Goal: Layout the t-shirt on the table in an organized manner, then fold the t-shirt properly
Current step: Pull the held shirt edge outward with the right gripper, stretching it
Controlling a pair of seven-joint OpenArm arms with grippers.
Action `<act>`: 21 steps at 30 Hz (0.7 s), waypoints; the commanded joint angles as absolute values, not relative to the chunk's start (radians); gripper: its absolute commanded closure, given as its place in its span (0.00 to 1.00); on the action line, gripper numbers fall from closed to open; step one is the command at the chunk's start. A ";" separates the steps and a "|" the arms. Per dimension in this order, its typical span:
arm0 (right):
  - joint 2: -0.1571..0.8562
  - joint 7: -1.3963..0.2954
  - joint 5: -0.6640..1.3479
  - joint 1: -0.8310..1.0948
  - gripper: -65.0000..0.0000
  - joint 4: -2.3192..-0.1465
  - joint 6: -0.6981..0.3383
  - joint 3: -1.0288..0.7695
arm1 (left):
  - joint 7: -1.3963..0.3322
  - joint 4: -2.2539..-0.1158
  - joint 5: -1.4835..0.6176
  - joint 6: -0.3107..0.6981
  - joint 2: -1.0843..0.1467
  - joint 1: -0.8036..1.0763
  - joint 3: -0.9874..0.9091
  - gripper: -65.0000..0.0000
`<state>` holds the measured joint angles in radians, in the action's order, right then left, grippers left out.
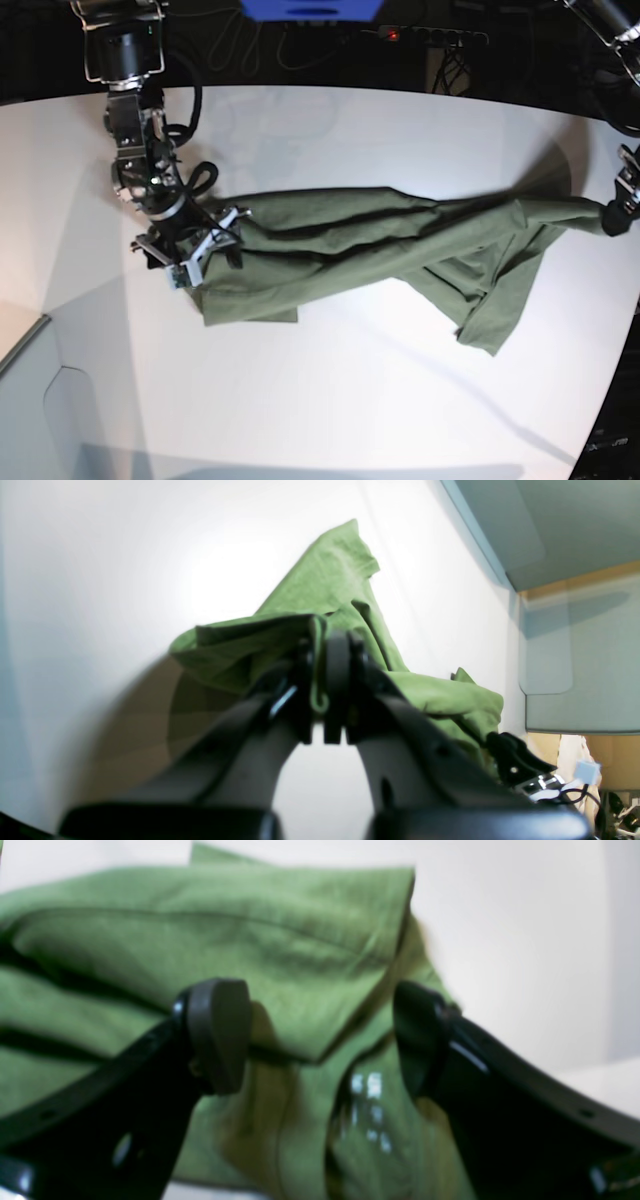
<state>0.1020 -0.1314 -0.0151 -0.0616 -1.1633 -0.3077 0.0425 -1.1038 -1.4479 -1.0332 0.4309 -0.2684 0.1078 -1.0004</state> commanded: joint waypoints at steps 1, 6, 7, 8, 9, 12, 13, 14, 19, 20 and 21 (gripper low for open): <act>0.107 -0.105 -0.005 -0.076 0.31 -1.179 -0.312 0.041 | -1.093 -1.463 -1.056 0.433 -0.291 0.099 -1.006 1.00; 0.085 -0.108 -0.005 -0.074 0.31 -1.179 -0.312 0.068 | -1.093 -1.463 -1.056 0.433 -0.291 0.099 -1.006 1.00; 0.085 -0.108 -0.005 -0.076 0.31 -1.179 -0.312 0.081 | -1.093 -1.463 -1.056 0.433 -0.289 0.099 -1.006 1.00; 0.085 -0.108 -0.005 -0.077 0.31 -1.178 -0.312 0.093 | -1.093 -1.463 -1.056 0.433 -0.289 0.099 -1.006 1.00; 0.085 -0.108 -0.005 -0.077 0.31 -1.178 -0.312 0.105 | -1.093 -1.463 -1.056 0.433 -0.289 0.099 -1.006 1.00; 0.084 -0.110 -0.005 -0.079 0.31 -1.178 -0.312 0.130 | -1.093 -1.463 -1.056 0.433 -0.289 0.099 -1.006 1.00; 0.084 -0.110 -0.005 -0.079 0.31 -1.178 -0.312 0.137 | -1.093 -1.463 -1.056 0.433 -0.289 0.099 -1.006 1.00; 0.085 -0.110 -0.005 -0.079 0.31 -1.178 -0.312 0.147 | -1.093 -1.463 -1.056 0.433 -0.289 0.099 -1.006 1.00; 0.085 -0.110 -0.005 -0.081 0.35 -1.178 -0.312 0.165 | -1.093 -1.463 -1.056 0.433 -0.288 0.099 -1.007 1.00; 0.085 -0.110 -0.005 -0.081 0.40 -1.178 -0.312 0.163 | -1.093 -1.463 -1.056 0.433 -0.288 0.099 -1.007 1.00; 0.085 -0.110 -0.005 -0.081 0.43 -1.176 -0.312 0.160 | -1.093 -1.463 -1.056 0.433 -0.288 0.099 -1.007 1.00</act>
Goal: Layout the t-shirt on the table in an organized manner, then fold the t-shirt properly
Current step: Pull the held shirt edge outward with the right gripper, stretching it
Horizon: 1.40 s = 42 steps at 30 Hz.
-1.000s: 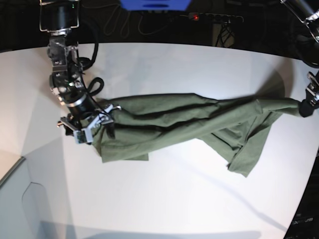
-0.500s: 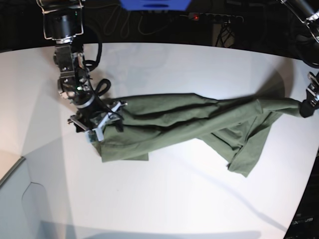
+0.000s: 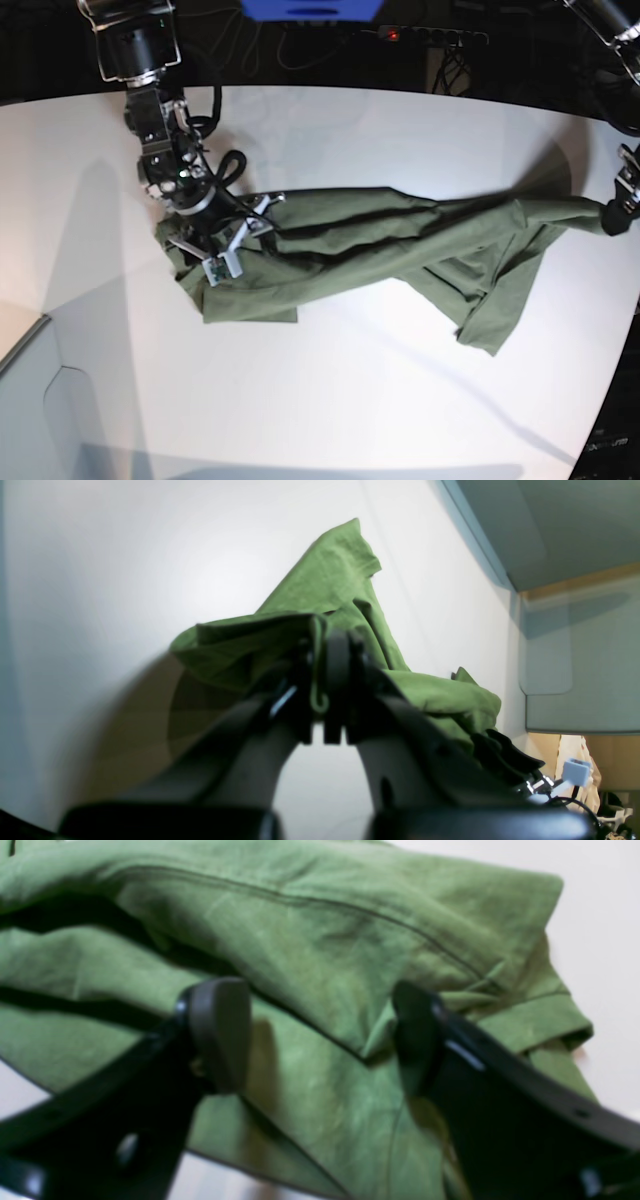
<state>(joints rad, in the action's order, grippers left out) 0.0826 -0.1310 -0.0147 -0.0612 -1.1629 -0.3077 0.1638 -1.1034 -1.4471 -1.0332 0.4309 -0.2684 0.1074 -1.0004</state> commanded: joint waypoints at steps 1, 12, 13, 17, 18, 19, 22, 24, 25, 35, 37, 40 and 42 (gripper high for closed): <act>0.085 -0.110 -0.005 -0.081 0.47 -1.175 -0.312 0.157 | -1.093 -1.463 -1.056 0.433 -0.288 0.099 -1.007 1.00; 0.085 -0.110 -0.005 -0.111 0.55 -1.082 -0.312 0.154 | -1.092 -1.463 -1.056 0.433 -0.288 0.099 -1.007 1.00; 0.085 -0.107 -0.005 -0.111 0.55 -1.082 -0.312 0.154 | -1.092 -1.463 -1.056 0.433 -0.288 0.099 -1.007 1.00; 0.085 -0.102 -0.005 -0.122 0.77 -1.084 -0.312 0.154 | -1.092 -1.463 -1.056 0.433 -0.288 0.099 -1.007 1.00; 0.085 -0.102 -0.005 -0.133 0.88 -1.086 -0.312 0.154 | -1.092 -1.463 -1.056 0.433 -0.288 0.097 -1.007 1.00; 0.085 -0.104 -0.005 -0.139 1.00 -1.093 -0.312 0.142 | -1.092 -1.463 -1.056 0.433 -0.288 0.097 -1.007 1.00; 0.082 -0.108 -0.005 -0.137 1.00 -1.153 -0.312 0.068 | -1.092 -1.463 -1.056 0.433 -0.288 0.097 -1.004 1.00; 0.082 -0.108 -0.005 -0.134 1.00 -1.205 -0.312 0.044 | -1.092 -1.463 -1.056 0.433 -0.286 0.093 -1.003 1.00; 0.085 -0.110 -0.005 -0.131 1.00 -1.241 -0.312 0.031 | -1.092 -1.463 -1.056 0.433 -0.286 0.081 -1.001 1.00; 0.085 -0.110 -0.005 -0.059 1.00 -1.422 -0.312 -0.059 | -1.099 -1.463 -1.056 0.433 -0.286 0.012 -1.000 1.00; 0.085 -0.110 -0.005 -0.025 1.00 -1.419 -0.312 -0.059 | -1.101 -1.463 -1.056 0.433 -0.286 0.007 -1.000 1.00; 0.087 -0.102 -0.005 0.041 1.00 -1.420 -0.312 -0.058 | -1.101 -1.463 -1.056 0.433 -0.286 0.012 -1.000 1.00; 0.087 -0.101 -0.005 0.088 1.00 -1.429 -0.312 -0.054 | -1.101 -1.463 -1.056 0.433 -0.286 0.015 -1.000 1.00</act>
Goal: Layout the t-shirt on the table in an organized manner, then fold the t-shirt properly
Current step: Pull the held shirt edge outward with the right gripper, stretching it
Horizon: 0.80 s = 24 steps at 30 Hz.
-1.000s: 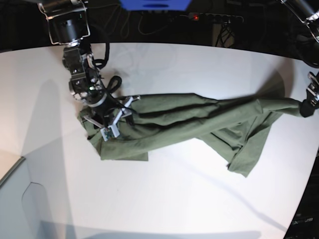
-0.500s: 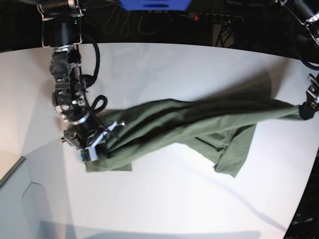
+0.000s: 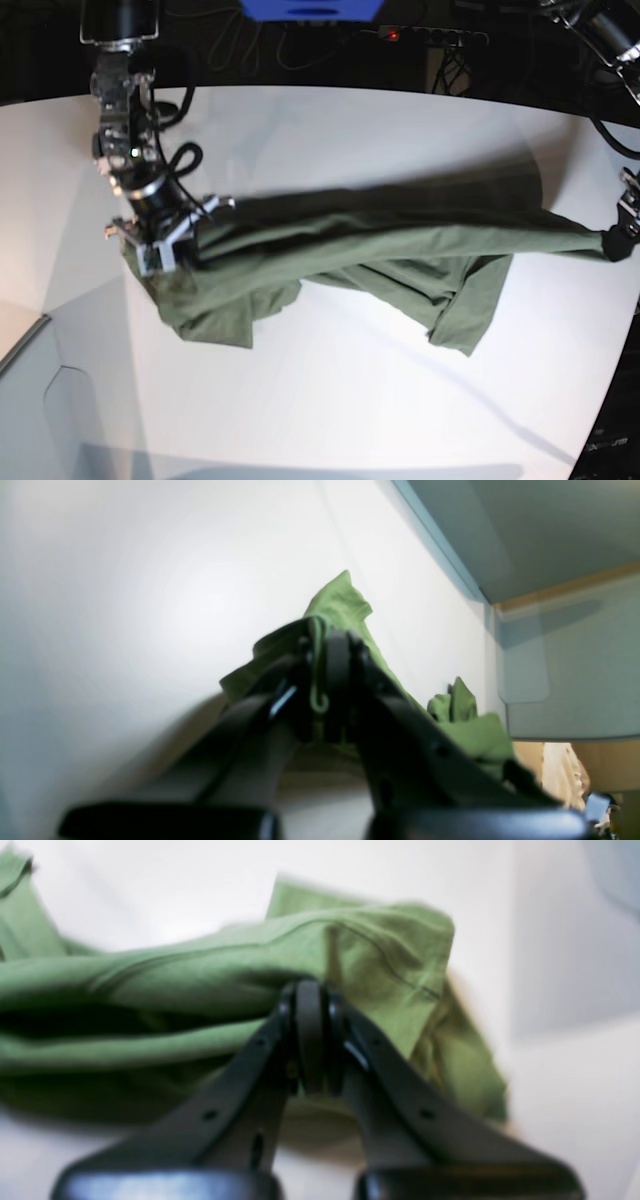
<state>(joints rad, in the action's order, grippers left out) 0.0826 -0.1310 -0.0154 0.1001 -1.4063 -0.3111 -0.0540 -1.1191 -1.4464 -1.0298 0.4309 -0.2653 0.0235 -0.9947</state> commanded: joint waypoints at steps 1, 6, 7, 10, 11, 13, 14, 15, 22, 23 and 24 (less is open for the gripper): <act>0.087 -0.101 -0.005 0.107 1.00 -1.434 -0.312 -0.054 | -1.101 -1.463 -1.056 0.433 -0.286 0.016 -1.001 1.00; 0.085 -0.110 -0.005 0.142 0.97 -1.429 -0.312 -0.051 | -1.098 -1.463 -1.056 0.433 -0.286 0.016 -1.001 1.00; 0.085 -0.110 -0.005 0.140 0.92 -1.429 -0.312 -0.051 | -1.098 -1.463 -1.056 0.433 -0.286 0.015 -1.001 1.00; 0.085 -0.110 -0.005 0.136 0.71 -1.434 -0.312 -0.054 | -1.099 -1.463 -1.056 0.433 -0.286 0.010 -1.000 1.00; 0.085 -0.110 -0.005 0.133 0.64 -1.434 -0.312 -0.056 | -1.098 -1.463 -1.056 0.433 -0.286 0.010 -1.000 1.00; 0.085 -0.110 -0.005 0.111 0.53 -1.432 -0.312 -0.054 | -1.096 -1.463 -1.056 0.433 -0.286 0.010 -1.000 1.00; 0.085 -0.111 -0.007 0.107 0.47 -1.429 -0.312 -0.054 | -1.095 -1.463 -1.056 0.433 -0.286 0.008 -1.000 1.00; 0.087 -0.111 -0.007 0.104 0.43 -1.428 -0.312 -0.053 | -1.095 -1.463 -1.056 0.433 -0.286 0.008 -1.000 1.00; 0.087 -0.111 -0.007 0.070 0.42 -1.412 -0.312 -0.050 | -1.093 -1.463 -1.056 0.433 -0.286 0.008 -1.000 1.00; 0.087 -0.111 -0.007 0.059 0.44 -1.394 -0.312 -0.048 | -1.093 -1.463 -1.056 0.433 -0.286 0.008 -1.000 1.00; 0.087 -0.111 -0.007 0.050 0.46 -1.374 -0.312 -0.048 | -1.093 -1.463 -1.056 0.433 -0.286 0.007 -1.000 1.00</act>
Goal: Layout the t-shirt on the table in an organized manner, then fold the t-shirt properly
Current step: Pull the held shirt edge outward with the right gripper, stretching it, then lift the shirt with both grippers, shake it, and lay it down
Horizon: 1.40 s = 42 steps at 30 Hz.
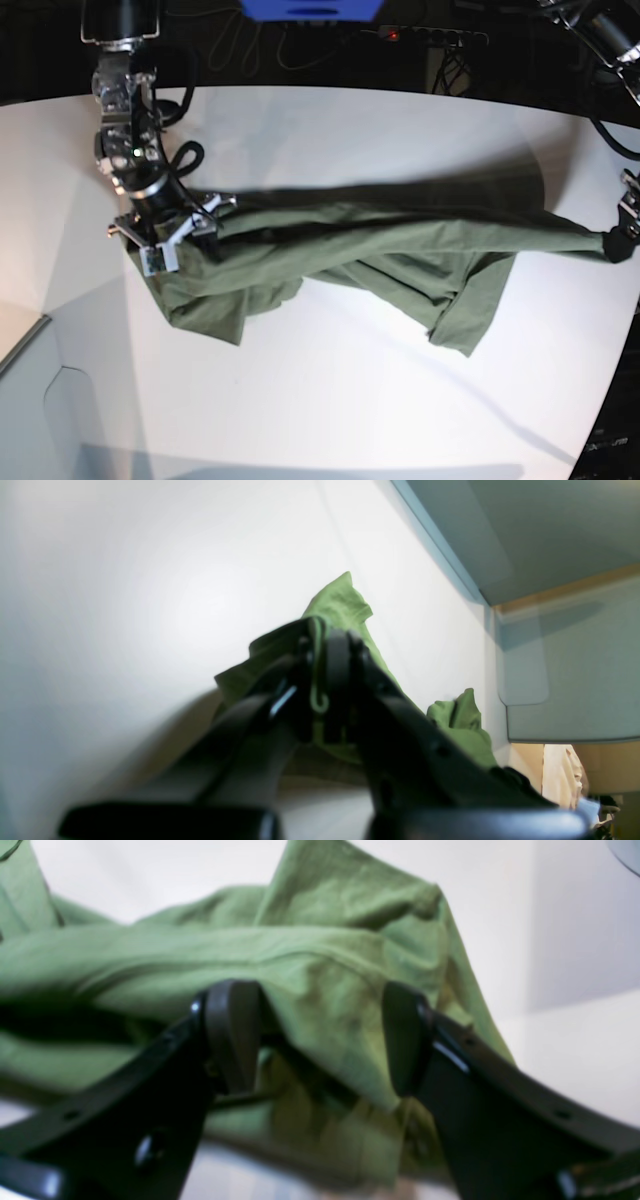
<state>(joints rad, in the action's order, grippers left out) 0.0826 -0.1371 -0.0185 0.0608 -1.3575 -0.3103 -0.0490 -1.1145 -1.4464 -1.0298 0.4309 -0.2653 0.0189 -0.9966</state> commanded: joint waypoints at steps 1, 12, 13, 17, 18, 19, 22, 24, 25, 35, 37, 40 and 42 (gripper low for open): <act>0.087 -0.111 -0.007 0.039 0.48 -1.353 -0.312 -0.048 | -1.093 -1.463 -1.056 0.433 -0.286 0.007 -1.001 1.00; 0.091 -0.111 -0.007 0.031 0.58 -1.313 -0.315 -0.048 | -1.093 -1.463 -1.056 0.433 -0.286 0.004 -1.001 1.00; 0.102 -0.111 -0.007 0.031 0.65 -1.313 -0.326 -0.048 | -1.093 -1.463 -1.056 0.433 -0.285 -0.004 -1.001 1.00; 0.105 -0.111 -0.007 0.001 1.00 -1.313 -0.394 -0.059 | -1.093 -1.463 -1.056 0.433 -0.285 -0.007 -1.000 1.00; 0.107 -0.111 -0.007 0.001 1.00 -1.316 -0.394 -0.059 | -1.093 -1.463 -1.056 0.433 -0.285 -0.007 -1.000 1.00; 0.107 -0.111 -0.007 -0.001 1.00 -1.317 -0.395 -0.059 | -1.093 -1.463 -1.056 0.433 -0.285 -0.008 -1.000 1.00; 0.130 -0.111 -0.007 0.004 1.00 -1.351 -0.397 -0.061 | -1.093 -1.458 -1.055 0.433 -0.285 -0.025 -0.961 1.00; 0.145 -0.111 -0.007 0.019 1.00 -1.399 -0.397 -0.061 | -1.093 -1.434 -1.055 0.433 -0.286 -0.028 -0.935 1.00; 0.148 -0.111 -0.007 0.031 1.00 -1.426 -0.397 -0.061 | -1.093 -1.417 -1.055 0.433 -0.286 -0.028 -0.926 1.00; 0.177 -0.111 -0.007 0.102 1.00 -1.511 -0.397 -0.074 | -1.044 -1.305 -1.009 0.433 -0.309 -0.068 -0.832 1.00; 0.173 -0.111 -0.007 0.053 1.00 -1.497 -0.398 -0.087 | -1.012 -1.300 -0.946 0.433 -0.311 -0.127 -0.782 1.00; 0.171 -0.136 -0.005 -0.038 1.00 -1.435 -0.398 -0.087 | -0.970 -1.271 -0.839 0.433 -0.309 -0.232 -0.711 1.00; 0.171 -0.160 -0.005 -0.139 1.00 -1.372 -0.398 -0.087 | -0.940 -1.234 -0.763 0.433 -0.308 -0.321 -0.661 1.00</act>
